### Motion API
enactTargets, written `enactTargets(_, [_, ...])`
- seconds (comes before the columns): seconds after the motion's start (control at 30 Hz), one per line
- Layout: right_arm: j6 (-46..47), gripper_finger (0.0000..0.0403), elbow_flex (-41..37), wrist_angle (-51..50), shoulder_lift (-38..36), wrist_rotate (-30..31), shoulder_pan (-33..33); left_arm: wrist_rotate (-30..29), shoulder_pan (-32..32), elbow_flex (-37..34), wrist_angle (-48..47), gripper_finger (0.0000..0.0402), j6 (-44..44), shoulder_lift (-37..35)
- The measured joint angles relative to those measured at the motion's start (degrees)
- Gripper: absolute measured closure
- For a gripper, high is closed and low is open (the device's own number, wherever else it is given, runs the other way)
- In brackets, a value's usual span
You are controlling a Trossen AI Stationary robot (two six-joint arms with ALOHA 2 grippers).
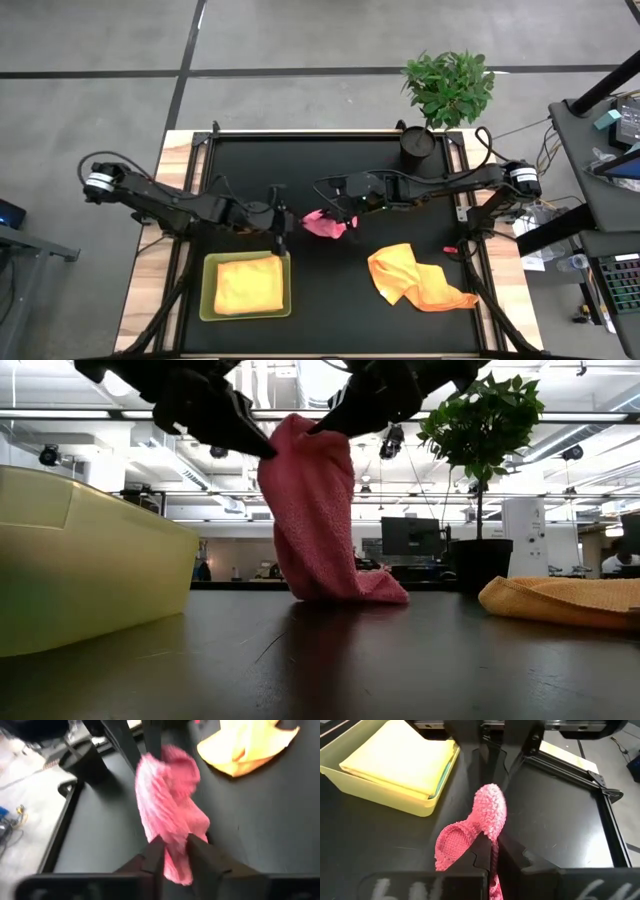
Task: Fold microfiber towels
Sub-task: Fold the pink microfiber towel
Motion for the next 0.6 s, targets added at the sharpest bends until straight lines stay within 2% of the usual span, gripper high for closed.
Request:
enactTargets(0.1, [0.01, 0.0394, 0.00, 0.02, 0.00, -0.01, 0.03, -0.04, 0.00, 0.04, 0.31, 0.0390, 1.55, -0.60])
enactTargets(0.2, [-0.05, 0.0394, 0.01, 0.07, 0.00, 0.82, 0.02, -0.79, 0.00, 0.53, 0.49, 0.0396, 2.43, -0.93])
enactTargets(0.37, [2.22, 0.0381, 1.98, -0.82, 0.09, 7.68, -0.30, -1.01, 0.19, 1.65, 0.18, 0.0401, 3.74, -2.82])
enactTargets(0.6, [2.40, 0.0305, 7.10, -8.46, -0.04, 7.82, -1.81, -1.01, 2.00, 2.92, -0.36, 0.0401, 3.61, -7.11])
